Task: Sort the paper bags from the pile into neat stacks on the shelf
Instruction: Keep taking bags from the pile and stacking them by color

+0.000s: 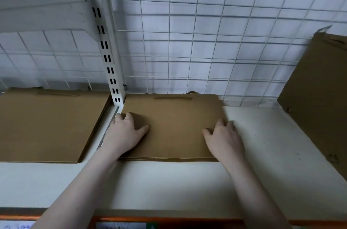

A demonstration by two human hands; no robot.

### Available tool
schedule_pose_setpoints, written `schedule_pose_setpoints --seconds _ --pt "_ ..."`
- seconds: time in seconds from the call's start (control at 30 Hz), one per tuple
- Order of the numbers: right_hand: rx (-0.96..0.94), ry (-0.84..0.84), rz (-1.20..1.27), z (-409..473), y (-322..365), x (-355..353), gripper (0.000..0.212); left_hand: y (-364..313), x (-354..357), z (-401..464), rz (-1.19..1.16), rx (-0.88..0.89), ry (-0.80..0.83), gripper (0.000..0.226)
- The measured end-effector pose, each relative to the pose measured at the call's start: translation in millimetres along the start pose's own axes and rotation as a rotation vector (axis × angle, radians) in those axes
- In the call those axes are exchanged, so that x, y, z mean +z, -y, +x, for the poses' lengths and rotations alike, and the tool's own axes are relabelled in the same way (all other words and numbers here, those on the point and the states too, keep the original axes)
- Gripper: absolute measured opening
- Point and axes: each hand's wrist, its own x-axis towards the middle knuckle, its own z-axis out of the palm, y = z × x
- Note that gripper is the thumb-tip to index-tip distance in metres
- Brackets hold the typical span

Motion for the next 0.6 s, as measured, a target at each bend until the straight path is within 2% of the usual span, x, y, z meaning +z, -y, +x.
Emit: schedule_pose_setpoints --seconds 0.17,0.47,0.6 --pt "-0.01 0.01 -0.038 2.0 -1.2 3.0 0.065 -0.9 8.8 0.3 0.028 -0.009 -0.045 0.08" --pt "-0.035 -0.036 0.021 -0.4 -7.5 6.4 0.066 -3.6 11.5 -7.1 0.031 -0.021 -0.14 0.076" --pt "-0.077 -0.107 -0.006 -3.5 -9.6 7.4 0.064 -2.8 7.2 -13.5 0.081 -0.006 -0.243 0.069"
